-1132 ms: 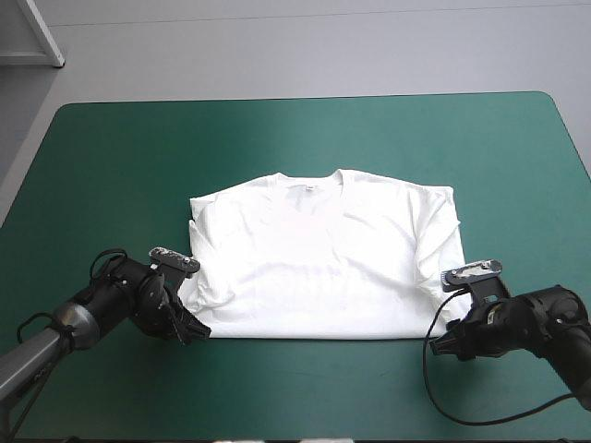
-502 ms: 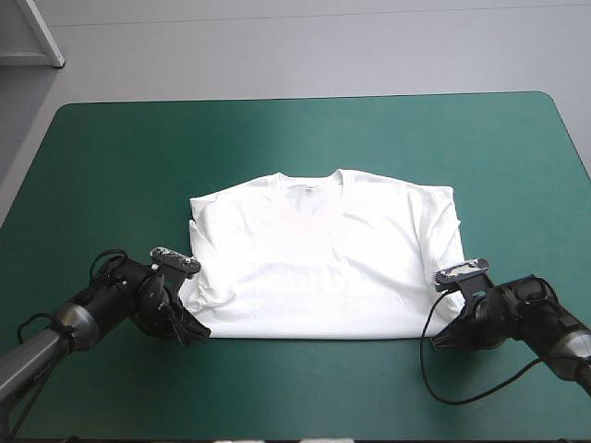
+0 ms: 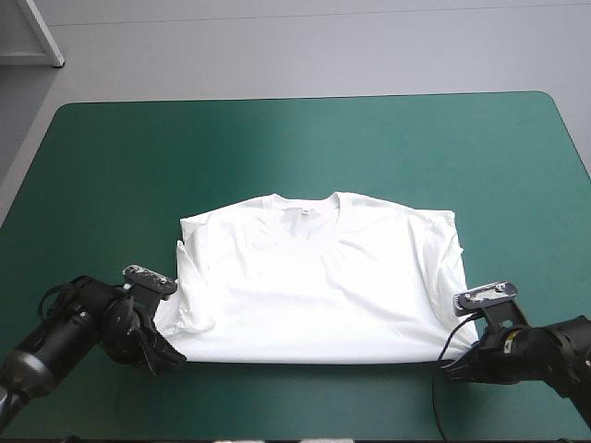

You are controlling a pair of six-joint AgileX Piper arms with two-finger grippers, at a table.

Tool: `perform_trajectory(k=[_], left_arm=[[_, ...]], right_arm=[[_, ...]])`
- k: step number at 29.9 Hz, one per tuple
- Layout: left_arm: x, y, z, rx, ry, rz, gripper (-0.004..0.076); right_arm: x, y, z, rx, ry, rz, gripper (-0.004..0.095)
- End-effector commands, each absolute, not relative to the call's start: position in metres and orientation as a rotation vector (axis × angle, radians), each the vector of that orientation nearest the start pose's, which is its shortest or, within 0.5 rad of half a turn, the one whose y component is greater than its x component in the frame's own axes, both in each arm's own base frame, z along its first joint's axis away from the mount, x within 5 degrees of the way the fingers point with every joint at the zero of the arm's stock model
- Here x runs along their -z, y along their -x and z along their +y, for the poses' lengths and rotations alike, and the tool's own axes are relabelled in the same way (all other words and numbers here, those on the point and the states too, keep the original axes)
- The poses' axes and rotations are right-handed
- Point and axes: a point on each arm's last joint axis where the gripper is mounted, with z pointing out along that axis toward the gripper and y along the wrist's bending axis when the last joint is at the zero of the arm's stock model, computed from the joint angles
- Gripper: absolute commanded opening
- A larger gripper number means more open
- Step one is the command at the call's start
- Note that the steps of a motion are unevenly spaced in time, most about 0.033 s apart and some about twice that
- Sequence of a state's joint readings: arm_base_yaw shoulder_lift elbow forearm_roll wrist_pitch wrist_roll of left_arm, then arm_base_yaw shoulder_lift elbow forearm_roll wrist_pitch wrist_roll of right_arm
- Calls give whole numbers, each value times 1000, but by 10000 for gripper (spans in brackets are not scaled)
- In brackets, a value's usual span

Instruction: Fold the cloth

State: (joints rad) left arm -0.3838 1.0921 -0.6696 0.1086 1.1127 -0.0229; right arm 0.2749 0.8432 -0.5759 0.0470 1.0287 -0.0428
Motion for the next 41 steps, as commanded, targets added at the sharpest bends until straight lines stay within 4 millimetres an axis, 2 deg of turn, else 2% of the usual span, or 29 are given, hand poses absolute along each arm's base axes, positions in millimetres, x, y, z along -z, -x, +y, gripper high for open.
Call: perform_trajectory(k=[1,6,11,14,17,19,22,27,33,37,41], left_arm=[[-264,-143,-47,-113,-588,2850,19],[-297,-159,-53,-65,-552,2698,19],[-324,-193,-68,-21,-528,2538,19],[-332,-218,-77,-37,-531,2487,19],[-336,-245,-80,-136,-516,2470,19],[-337,-264,-78,-247,-486,2451,20],[-339,-286,-73,-290,-449,2432,20],[-333,-317,-65,-255,-384,2401,19],[-304,-343,-79,-141,-400,2415,19],[-282,-357,-84,-131,-425,2435,19],[-272,-363,-85,-143,-441,2443,19]], right_arm=[[-273,-112,35,-124,405,2659,-18],[-303,-118,37,-147,393,2550,-17],[-338,-138,38,-90,389,2414,-18],[-345,-162,43,-55,399,2389,-18],[-346,-191,48,-9,422,2340,-17],[-345,-213,51,5,422,2325,-18],[-344,-245,52,-12,422,2326,-18],[-336,-294,44,-42,387,2346,-18],[-321,-337,45,-115,382,2375,-18],[-311,-358,47,-112,390,2383,-18],[-304,-371,44,-109,378,2400,-18]])
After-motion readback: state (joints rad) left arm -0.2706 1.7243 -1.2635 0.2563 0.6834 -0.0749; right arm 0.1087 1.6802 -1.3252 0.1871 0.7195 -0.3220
